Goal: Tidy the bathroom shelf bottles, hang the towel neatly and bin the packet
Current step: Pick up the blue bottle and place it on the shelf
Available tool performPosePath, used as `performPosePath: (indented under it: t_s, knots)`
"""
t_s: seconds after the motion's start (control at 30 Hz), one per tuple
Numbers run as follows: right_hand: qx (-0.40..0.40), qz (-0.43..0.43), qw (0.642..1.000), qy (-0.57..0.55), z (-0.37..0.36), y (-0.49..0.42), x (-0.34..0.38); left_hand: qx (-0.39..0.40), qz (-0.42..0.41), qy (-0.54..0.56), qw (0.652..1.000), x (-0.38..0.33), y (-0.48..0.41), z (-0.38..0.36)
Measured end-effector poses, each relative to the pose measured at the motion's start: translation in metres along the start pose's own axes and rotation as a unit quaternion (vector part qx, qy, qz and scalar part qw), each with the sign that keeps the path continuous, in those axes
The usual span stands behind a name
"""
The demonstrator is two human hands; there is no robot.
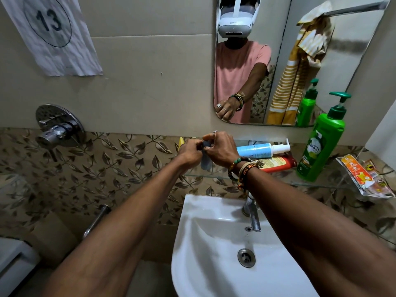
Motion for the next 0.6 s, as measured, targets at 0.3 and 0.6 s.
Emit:
performPosePath:
  t_s: [0.3, 0.6]
  knots:
    - [0.002, 0.011, 1.0, 0.013, -0.0039, -0.0001, 0.0018, -0.009, 0.004, -0.002, 1.0, 0.0018, -0.0009, 0.0025]
    - [0.017, -0.018, 1.0, 0.005, -0.0069, -0.0007, -0.0019, -0.006, 0.002, 0.013, 1.0, 0.0013, -0.0017, 0.0039]
Point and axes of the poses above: each hand's wrist, its own y-axis away from the middle knuckle, its own z-axis out of the back of the hand, x = y × z, the point moved 8 cm from there along -y, towards the middle knuckle, and after that the axes turned 13 degrees about -x, right-handed, at the moved point
